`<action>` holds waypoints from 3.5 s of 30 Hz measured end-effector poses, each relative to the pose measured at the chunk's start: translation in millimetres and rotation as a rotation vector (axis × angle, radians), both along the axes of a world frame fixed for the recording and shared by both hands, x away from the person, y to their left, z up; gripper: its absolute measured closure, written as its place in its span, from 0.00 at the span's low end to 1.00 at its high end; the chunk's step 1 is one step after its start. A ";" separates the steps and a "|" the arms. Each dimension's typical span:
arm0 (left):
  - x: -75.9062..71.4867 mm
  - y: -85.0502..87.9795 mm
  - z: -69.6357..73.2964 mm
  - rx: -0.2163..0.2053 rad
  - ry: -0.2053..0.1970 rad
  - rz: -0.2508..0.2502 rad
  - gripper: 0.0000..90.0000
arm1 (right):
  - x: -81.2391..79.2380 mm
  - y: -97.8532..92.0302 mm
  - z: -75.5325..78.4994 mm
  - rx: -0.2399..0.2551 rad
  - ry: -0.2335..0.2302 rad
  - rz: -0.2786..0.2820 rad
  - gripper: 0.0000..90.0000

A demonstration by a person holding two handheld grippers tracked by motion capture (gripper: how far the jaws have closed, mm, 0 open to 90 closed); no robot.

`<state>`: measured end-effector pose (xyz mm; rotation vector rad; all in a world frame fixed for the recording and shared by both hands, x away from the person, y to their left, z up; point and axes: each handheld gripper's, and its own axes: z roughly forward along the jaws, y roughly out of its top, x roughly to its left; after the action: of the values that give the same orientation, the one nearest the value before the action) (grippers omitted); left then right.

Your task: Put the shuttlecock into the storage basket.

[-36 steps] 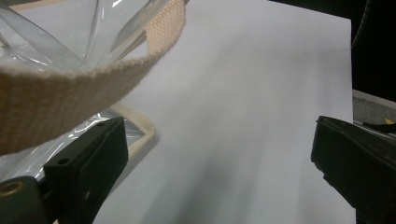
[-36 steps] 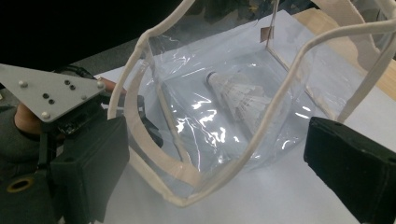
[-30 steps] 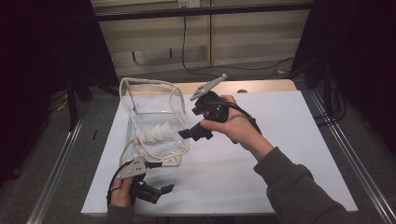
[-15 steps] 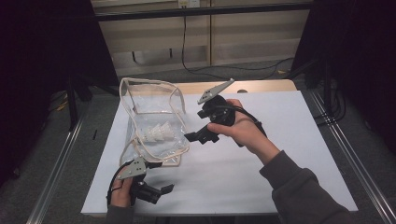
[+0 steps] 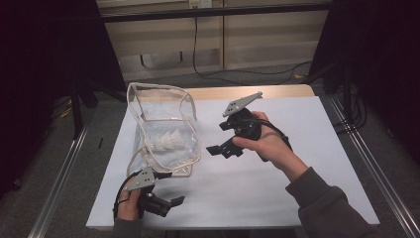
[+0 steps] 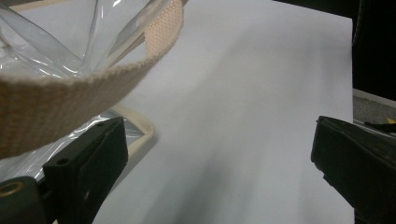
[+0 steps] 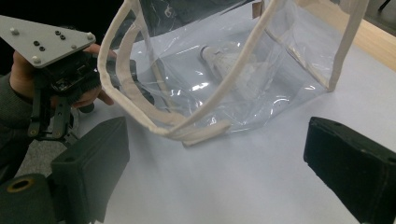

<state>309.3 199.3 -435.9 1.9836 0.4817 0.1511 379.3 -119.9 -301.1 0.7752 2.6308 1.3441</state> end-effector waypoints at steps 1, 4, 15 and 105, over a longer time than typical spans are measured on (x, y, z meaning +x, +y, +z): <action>-0.4 -0.1 -0.1 0.000 0.002 0.000 0.04 | -0.4 -1.9 -0.9 0.005 0.003 -0.004 0.07; -1.2 -0.8 -0.1 -0.002 0.004 0.002 0.04 | -1.2 -7.0 -5.1 0.012 0.007 -0.007 0.07; -1.3 -0.5 0.2 -0.004 -0.001 0.000 0.04 | -4.1 -21.5 -21.7 0.011 0.012 -0.016 0.07; -2.1 -1.4 -0.4 0.000 0.008 0.005 0.04 | -48.9 -132.5 -108.6 0.044 0.022 -0.130 0.07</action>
<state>307.2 197.9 -436.3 1.9841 0.4921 0.1468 330.5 -252.4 -409.7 0.9536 2.5259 1.3698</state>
